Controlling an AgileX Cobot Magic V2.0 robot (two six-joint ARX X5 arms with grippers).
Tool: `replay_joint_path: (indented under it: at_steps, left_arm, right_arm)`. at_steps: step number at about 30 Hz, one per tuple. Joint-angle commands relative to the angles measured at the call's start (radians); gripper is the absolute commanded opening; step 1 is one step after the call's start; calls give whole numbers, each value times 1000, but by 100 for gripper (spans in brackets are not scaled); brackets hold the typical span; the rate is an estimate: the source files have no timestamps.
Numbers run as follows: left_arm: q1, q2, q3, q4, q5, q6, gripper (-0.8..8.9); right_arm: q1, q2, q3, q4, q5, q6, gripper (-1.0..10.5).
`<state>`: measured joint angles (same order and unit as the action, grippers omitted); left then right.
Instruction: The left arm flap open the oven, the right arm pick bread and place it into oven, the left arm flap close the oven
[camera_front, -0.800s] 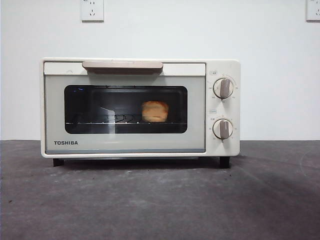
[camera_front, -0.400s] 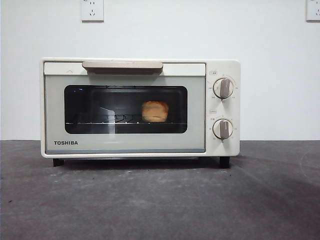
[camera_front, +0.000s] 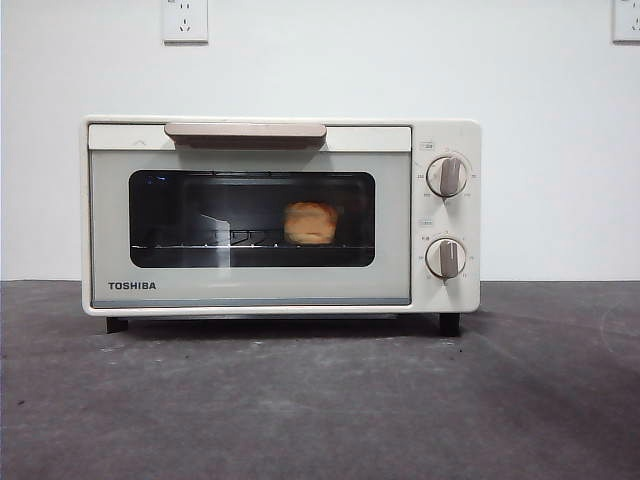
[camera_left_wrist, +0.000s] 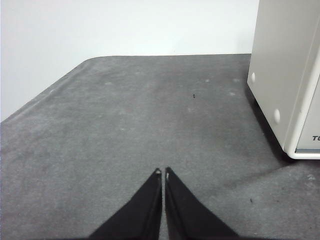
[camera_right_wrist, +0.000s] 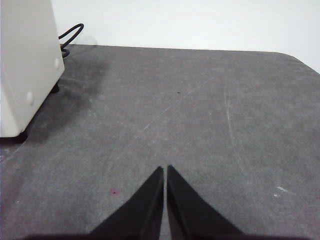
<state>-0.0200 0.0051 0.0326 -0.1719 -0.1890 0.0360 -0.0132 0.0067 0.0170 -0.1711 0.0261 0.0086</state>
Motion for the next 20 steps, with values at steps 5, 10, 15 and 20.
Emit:
replay_joint_path:
  at_steps: [5,10,15,20]
  left_arm:
    - [1,-2,-21,-5,-5,5,19]
    - [1,-2,-21,-5,-5,5,20]
    - [1,-2,-21,-5,-5,5,20]
    - [1,-2,-21,-5,-5,5,20]
  right_arm:
    - [-3,-3,-8,18,0,17,6]
    - [-2,-3,-8,18,0,17,6]
    - [-2,-3,-8,18,0,17,6]
    - [-2,-3,-8,18,0,17,6]
